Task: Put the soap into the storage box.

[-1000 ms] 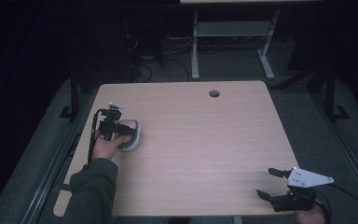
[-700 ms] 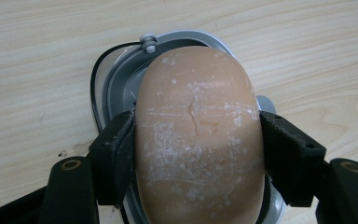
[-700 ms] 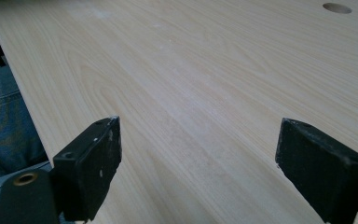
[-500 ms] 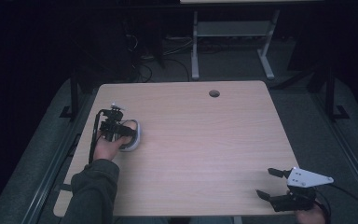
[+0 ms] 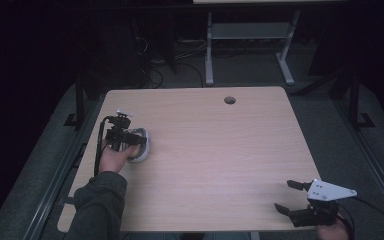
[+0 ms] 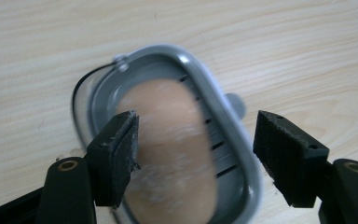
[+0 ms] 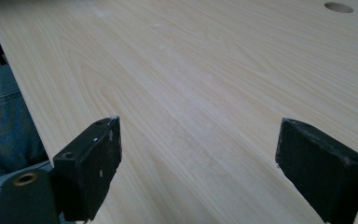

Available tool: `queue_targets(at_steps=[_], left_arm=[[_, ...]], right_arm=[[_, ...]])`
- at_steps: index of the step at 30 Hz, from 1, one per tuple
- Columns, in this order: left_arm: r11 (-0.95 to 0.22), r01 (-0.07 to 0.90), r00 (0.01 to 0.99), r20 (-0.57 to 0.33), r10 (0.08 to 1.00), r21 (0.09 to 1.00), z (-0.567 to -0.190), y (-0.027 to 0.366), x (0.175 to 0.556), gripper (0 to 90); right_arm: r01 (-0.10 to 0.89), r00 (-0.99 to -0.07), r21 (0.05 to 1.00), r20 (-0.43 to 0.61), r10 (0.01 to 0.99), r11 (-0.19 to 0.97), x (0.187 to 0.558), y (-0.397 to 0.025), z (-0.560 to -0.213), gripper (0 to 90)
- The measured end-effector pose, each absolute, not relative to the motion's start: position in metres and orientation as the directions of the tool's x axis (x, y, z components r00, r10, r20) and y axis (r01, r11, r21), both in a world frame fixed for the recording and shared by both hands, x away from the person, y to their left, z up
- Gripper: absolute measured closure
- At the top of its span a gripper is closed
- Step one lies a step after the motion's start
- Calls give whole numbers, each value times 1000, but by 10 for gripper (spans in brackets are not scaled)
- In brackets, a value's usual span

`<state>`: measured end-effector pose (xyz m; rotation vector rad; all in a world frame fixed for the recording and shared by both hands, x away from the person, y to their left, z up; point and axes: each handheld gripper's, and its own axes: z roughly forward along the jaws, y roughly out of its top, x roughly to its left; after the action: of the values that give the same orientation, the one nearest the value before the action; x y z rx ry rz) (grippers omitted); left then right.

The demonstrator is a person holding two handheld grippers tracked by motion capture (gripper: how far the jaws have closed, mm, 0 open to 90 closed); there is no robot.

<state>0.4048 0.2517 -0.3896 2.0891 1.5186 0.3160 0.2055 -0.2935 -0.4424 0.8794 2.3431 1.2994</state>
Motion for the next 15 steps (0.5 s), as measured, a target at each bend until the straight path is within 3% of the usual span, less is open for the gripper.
queue_targets(at_steps=[15], left_arm=[[-249, 758, 419, -157, 894, 603, -376, 245, 390, 299]], right_arm=[[362, -760, 842, 17, 650, 401, 206, -293, -443, 138]])
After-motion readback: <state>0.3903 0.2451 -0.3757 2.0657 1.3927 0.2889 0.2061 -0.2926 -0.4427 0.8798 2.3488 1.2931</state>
